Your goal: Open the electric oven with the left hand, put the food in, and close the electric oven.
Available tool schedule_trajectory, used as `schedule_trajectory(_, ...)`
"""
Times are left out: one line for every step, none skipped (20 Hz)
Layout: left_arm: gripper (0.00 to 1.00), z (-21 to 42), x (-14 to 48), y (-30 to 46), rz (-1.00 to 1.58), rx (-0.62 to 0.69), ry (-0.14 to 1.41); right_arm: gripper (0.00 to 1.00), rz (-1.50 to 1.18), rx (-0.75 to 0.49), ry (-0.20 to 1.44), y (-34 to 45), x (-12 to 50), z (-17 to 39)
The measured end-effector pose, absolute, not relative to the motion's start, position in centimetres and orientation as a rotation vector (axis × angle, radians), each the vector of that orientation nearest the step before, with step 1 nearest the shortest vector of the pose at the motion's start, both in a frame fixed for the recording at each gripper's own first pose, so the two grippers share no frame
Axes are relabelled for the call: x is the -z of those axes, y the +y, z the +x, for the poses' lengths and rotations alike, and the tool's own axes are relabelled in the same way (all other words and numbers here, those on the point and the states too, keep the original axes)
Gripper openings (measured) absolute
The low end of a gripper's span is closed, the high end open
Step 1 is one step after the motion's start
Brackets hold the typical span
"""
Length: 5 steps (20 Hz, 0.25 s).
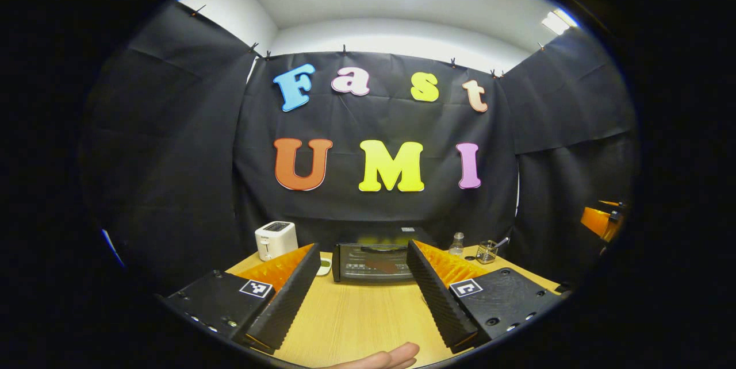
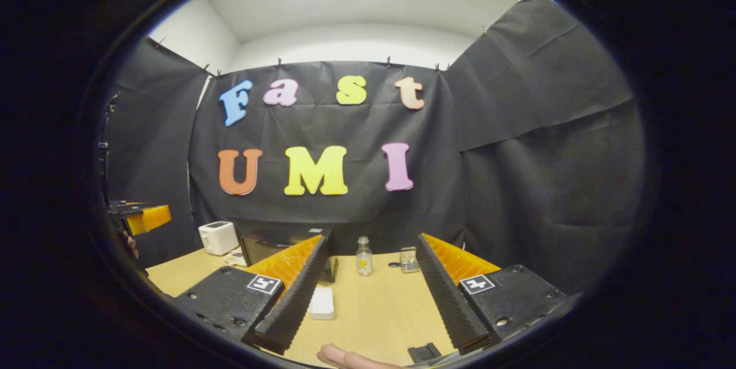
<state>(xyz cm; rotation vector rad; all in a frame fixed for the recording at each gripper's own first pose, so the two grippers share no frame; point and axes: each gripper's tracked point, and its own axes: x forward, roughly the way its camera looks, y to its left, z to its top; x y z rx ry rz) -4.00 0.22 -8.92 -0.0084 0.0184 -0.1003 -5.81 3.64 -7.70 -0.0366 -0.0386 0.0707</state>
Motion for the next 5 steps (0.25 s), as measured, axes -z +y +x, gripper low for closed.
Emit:
schedule_trajectory(0.96, -4.3, 9.2, -0.2, -0.010, 0.111, 0.022, 0.96, -0.044, -0.072, -0.055, 3.6, 7.2, -6.2)
schedule_trajectory(0.96, -4.4, 9.2, -0.5, 0.000, 0.120, 0.027, 0.98, -0.050, -0.083, -0.066, 3.9, 7.1, -6.6)
schedule_trajectory(0.96, -4.5, 9.1, -0.6, 0.012, 0.117, 0.029, 0.98, -0.051, -0.094, -0.072, 4.0, 7.2, -6.9)
schedule_trajectory(0.96, -4.5, 9.0, -0.6, 0.025, 0.108, 0.029, 0.98, -0.049, -0.100, -0.075, 3.9, 7.1, -7.1)
schedule_trajectory(0.96, -4.5, 9.0, -0.7, 0.037, 0.105, 0.029, 0.98, -0.048, -0.104, -0.078, 3.7, 7.1, -7.2)
